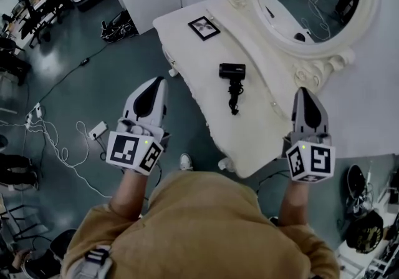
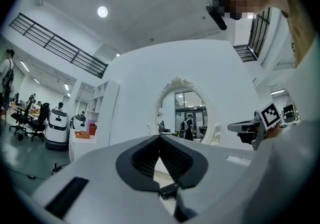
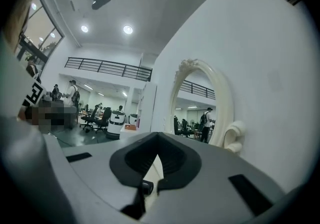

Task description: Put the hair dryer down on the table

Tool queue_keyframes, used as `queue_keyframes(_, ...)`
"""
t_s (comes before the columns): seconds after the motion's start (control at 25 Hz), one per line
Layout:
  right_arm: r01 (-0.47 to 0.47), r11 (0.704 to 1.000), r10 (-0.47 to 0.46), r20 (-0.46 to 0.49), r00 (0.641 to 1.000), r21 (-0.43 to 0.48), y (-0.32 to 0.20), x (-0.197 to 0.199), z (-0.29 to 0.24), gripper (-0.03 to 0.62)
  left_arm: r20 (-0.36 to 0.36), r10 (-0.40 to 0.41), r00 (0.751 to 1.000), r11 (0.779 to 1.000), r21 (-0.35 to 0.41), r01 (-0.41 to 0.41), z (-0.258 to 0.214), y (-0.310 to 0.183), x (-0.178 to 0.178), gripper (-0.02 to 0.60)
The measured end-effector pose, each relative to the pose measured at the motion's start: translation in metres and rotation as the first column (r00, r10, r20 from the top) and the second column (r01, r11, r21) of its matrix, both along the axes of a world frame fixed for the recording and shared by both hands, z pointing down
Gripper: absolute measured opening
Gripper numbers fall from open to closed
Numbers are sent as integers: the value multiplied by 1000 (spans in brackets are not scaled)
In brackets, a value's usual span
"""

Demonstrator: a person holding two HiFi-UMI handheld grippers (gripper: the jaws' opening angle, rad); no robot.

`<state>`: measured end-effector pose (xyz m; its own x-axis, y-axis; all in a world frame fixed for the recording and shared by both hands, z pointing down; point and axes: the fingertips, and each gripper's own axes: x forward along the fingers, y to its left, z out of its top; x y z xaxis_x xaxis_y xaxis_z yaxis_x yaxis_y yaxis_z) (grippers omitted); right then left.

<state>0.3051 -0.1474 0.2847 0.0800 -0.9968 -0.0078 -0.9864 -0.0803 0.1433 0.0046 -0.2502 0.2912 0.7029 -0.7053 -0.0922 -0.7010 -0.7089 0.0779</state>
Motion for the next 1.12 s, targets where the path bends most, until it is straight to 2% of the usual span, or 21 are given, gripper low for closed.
queue_keyframes(0.2,8,1000,-7,-16,1000,20,13,-3,-8,3,4,-23,1000,1000,4,23,-2,7,-6,3)
queue_keyframes(0.4,-51,998,53,-50,997,30,36,9,-11,3,1,-48,999,999,-2,49,0,14,-13,3)
queue_keyframes(0.76,-90,994,92,-36,995,54,62,17,-17,3,-3,-101,995,995,-3,101,-1,23,-35,3)
queue_keyframes(1.12,-94,994,95,-23,995,60,66,17,-17,3,1,-103,995,994,26,103,-8,24,-36,3)
